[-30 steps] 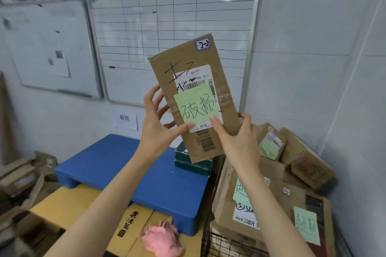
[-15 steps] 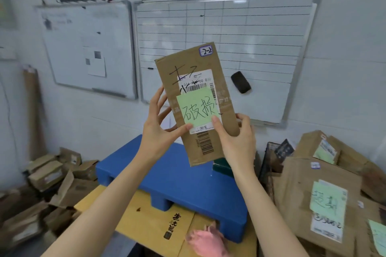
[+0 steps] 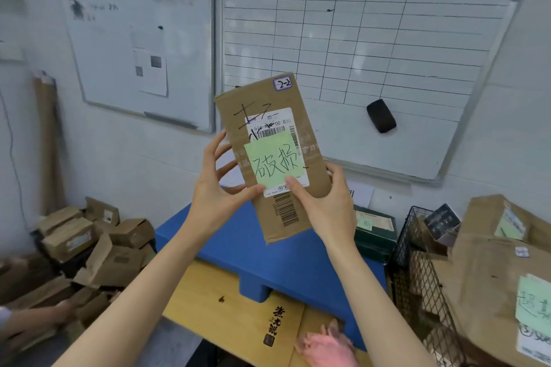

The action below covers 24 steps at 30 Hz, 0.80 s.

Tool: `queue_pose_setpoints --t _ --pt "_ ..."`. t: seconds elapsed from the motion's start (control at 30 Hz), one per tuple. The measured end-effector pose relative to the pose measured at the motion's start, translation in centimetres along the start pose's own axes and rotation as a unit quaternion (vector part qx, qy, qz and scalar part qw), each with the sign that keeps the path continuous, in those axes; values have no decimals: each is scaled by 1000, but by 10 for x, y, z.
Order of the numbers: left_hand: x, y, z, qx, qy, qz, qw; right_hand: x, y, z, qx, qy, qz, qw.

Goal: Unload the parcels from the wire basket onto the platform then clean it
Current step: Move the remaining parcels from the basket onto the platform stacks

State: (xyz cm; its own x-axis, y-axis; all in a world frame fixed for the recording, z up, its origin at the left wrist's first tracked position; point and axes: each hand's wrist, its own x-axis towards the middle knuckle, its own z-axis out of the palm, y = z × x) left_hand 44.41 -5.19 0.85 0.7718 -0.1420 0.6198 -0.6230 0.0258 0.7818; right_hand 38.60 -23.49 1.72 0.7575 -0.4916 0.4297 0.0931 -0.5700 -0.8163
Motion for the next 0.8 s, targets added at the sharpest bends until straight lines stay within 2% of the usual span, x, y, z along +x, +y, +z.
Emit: queue_pose_setpoints --t 0.27,0.57,0.67,0.8 --pt "24 -53 -53 29 51 -52 997 37 18 69 34 -81 -20 996" --pt "106 -99 -93 66 120 -65 989 125 39 134 63 -133 -27 989" --pt "131 -116 -91 81 122 -82 986 158 49 146 56 -129 -29 990" --pt "154 -149 -84 90 136 -93 982 191 61 165 70 -78 -35 994"
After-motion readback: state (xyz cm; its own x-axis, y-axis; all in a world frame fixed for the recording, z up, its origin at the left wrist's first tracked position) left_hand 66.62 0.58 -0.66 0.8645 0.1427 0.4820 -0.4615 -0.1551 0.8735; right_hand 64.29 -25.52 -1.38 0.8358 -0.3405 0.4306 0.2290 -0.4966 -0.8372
